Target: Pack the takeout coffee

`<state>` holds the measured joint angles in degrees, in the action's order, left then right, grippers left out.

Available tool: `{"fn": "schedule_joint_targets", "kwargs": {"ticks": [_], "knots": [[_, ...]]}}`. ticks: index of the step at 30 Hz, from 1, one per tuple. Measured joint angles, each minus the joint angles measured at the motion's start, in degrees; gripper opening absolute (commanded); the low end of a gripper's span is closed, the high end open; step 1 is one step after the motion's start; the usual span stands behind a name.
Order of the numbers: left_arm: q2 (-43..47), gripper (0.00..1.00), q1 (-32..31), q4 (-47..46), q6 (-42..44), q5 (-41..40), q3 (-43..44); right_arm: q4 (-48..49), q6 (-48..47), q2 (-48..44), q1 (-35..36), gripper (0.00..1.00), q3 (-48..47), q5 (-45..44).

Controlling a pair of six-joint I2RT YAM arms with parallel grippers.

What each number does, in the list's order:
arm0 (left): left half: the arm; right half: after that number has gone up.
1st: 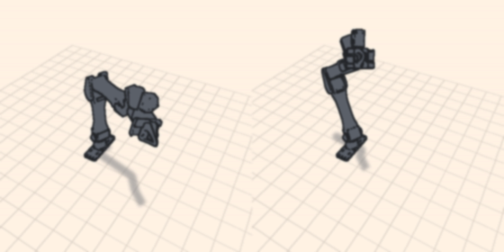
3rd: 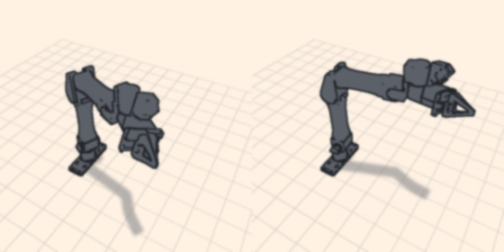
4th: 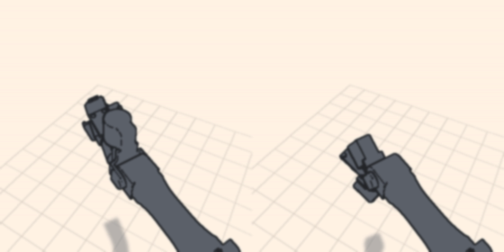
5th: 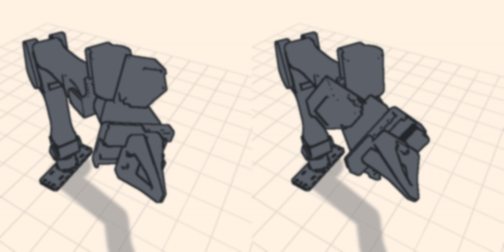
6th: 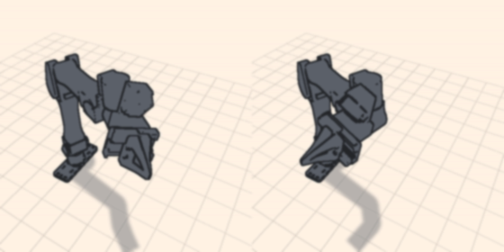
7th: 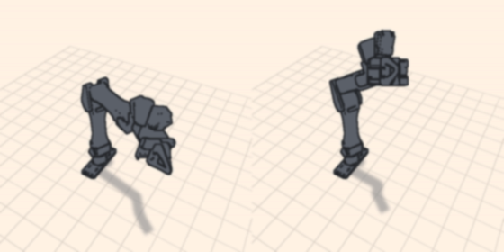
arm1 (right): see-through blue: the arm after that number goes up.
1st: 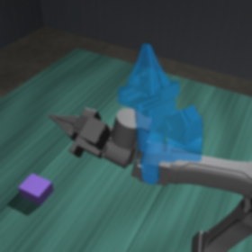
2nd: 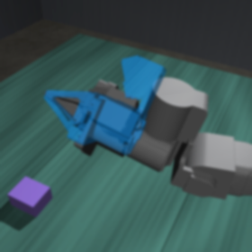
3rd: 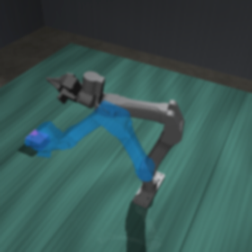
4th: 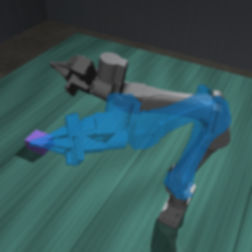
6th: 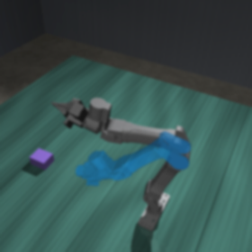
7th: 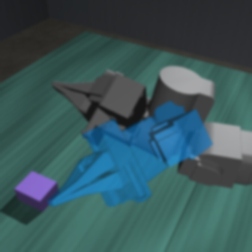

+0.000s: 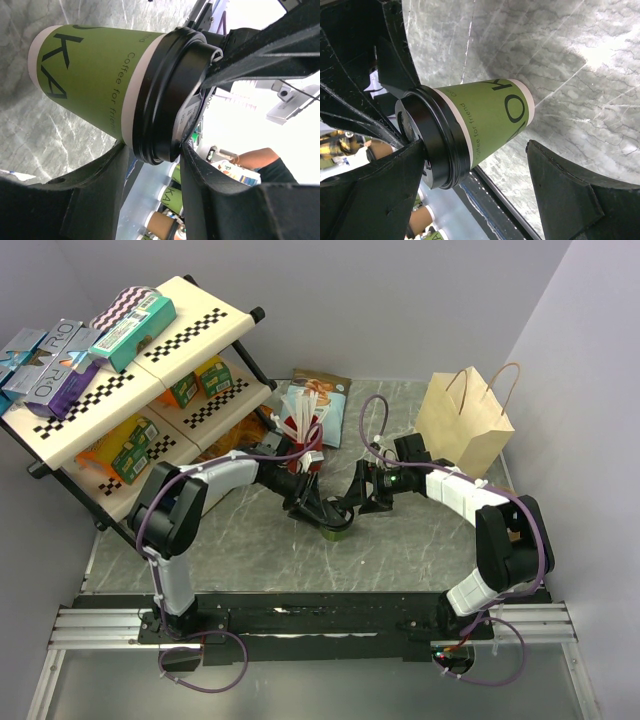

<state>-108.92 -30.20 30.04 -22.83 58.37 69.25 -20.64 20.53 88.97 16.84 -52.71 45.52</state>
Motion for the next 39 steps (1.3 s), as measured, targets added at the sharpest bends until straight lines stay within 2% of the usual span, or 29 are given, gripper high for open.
{"fn": "schedule_joint_targets", "kwargs": {"ticks": [10,15,23,25,29,32,39], "knots": [[-2.29,0.27,0.02,-0.48,-0.66,2.08,0.83,0.17,0.87,0.04,0.00,0.87,0.66,0.42],[-4.79,0.20,0.09,0.92,-2.38,4.87,1.88,0.59,1.09,0.28,-0.11,0.87,0.66,0.46],[-5.84,0.18,0.17,2.12,-3.41,5.57,2.47,0.92,1.31,0.55,-0.11,0.87,0.66,0.68],[-5.86,0.22,0.15,2.40,-3.32,5.57,2.69,0.92,1.31,0.55,-0.11,0.87,0.66,0.68],[-6.01,0.37,-0.20,4.44,-1.86,4.81,4.22,0.90,1.27,0.55,-0.11,0.87,0.63,0.68],[-5.40,0.43,-1.16,6.01,-0.52,2.54,6.10,0.85,1.01,0.55,-0.22,0.87,0.35,0.66],[-1.84,0.48,-4.26,6.60,1.18,-5.70,7.10,-1.73,-0.92,0.61,-0.48,0.87,-1.07,0.81]]}}
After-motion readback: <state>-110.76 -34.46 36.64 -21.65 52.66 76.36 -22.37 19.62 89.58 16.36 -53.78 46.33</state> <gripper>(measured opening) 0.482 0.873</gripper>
